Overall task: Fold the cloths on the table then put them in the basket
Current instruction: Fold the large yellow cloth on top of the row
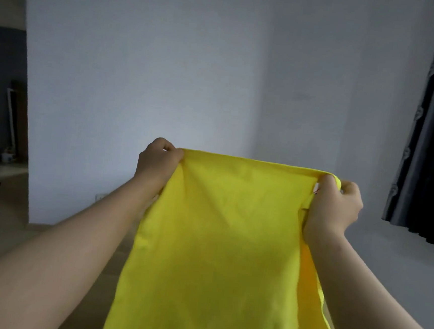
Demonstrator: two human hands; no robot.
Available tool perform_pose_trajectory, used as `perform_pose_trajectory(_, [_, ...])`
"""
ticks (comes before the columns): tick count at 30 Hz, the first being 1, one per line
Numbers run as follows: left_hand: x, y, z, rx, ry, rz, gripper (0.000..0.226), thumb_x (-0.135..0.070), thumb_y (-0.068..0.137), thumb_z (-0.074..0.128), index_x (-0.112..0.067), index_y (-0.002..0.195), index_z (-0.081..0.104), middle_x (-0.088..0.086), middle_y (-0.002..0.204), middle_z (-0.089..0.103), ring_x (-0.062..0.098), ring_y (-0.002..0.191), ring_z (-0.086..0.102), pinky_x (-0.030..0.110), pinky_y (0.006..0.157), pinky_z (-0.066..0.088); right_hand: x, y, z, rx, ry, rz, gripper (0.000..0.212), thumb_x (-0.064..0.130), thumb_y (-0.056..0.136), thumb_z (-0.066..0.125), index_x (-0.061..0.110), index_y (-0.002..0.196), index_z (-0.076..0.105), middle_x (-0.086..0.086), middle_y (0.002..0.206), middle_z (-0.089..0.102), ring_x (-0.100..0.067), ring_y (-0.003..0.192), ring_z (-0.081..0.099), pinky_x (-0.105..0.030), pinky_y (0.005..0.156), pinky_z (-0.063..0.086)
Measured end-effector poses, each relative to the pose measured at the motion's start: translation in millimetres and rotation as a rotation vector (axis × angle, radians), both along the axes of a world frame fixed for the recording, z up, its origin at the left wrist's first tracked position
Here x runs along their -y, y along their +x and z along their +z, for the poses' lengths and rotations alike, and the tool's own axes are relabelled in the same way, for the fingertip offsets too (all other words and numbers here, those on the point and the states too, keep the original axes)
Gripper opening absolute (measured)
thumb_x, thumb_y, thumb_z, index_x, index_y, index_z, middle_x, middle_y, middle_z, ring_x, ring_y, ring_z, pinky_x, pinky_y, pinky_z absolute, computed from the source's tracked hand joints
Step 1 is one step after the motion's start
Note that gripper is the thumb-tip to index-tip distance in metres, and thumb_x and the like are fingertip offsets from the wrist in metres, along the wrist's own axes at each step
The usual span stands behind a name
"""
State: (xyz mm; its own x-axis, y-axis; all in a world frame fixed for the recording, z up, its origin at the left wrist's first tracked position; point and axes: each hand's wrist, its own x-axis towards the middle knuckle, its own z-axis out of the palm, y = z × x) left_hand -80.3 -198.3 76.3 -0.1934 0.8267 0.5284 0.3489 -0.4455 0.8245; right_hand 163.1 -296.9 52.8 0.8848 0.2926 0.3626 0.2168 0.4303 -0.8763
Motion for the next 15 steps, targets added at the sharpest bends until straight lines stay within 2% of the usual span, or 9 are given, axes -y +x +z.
perform_pose_trajectory(2, [-21.1,1.4,-19.1,-0.172,-0.11,-0.03,0.007,-0.023,0.081,0.054,-0.022,0.074,0.056,-0.007,0.082,0.055,0.013,0.077,0.05,0.026,0.061,0.037,-15.9,10.4,-17.7,0.029,-0.135,0.016,0.003,0.017,0.077,0.052,0.015,0.078,0.054,0.007,0.066,0.046,-0.021,0.074,0.045,-0.032,0.068,0.037])
perform_pose_trajectory(3, [-37.2,5.5,-33.5,-0.261,-0.167,-0.026,0.009,-0.023,0.08,0.053,-0.02,0.073,0.056,-0.004,0.082,0.058,0.017,0.08,0.052,0.027,0.064,0.039,-29.8,18.5,-31.6,0.048,-0.207,0.029,0.007,0.017,0.078,0.052,0.014,0.083,0.055,0.007,0.068,0.047,-0.023,0.078,0.046,-0.033,0.07,0.037])
perform_pose_trajectory(5, [-58.9,10.3,-58.1,-0.393,-0.228,-0.004,0.013,-0.022,0.08,0.052,-0.017,0.069,0.057,0.002,0.083,0.062,0.024,0.085,0.056,0.028,0.068,0.041,-45.1,31.3,-53.1,0.079,-0.31,0.046,0.008,0.015,0.079,0.053,0.013,0.085,0.058,0.006,0.066,0.049,-0.024,0.073,0.047,-0.031,0.069,0.035])
perform_pose_trajectory(8, [-93.5,19.7,-90.0,-0.495,-0.283,0.031,0.015,-0.022,0.078,0.052,-0.015,0.066,0.056,0.006,0.085,0.064,0.026,0.087,0.06,0.03,0.071,0.045,-70.5,53.2,-81.1,0.178,-0.443,0.055,0.014,0.012,0.078,0.054,0.015,0.085,0.066,0.003,0.063,0.054,-0.017,0.06,0.045,-0.031,0.064,0.035])
perform_pose_trajectory(12, [-140.5,31.5,-114.3,-0.583,-0.327,0.032,0.015,-0.019,0.077,0.051,-0.023,0.066,0.06,0.0,0.088,0.067,0.024,0.089,0.062,0.031,0.078,0.051,-104.5,91.7,-99.7,0.492,-0.701,0.076,0.02,0.016,0.082,0.058,0.026,0.094,0.072,-0.003,0.081,0.062,-0.026,0.074,0.052,-0.032,0.066,0.038])
perform_pose_trajectory(15, [-175.8,37.2,-128.5,-0.579,-0.335,0.034,0.017,-0.015,0.076,0.054,-0.029,0.069,0.061,-0.001,0.095,0.069,0.022,0.093,0.062,0.032,0.082,0.051,-132.4,113.2,-101.9,0.608,-0.834,0.079,0.016,0.024,0.08,0.065,0.032,0.093,0.069,-0.007,0.091,0.067,-0.034,0.085,0.058,-0.037,0.07,0.048])
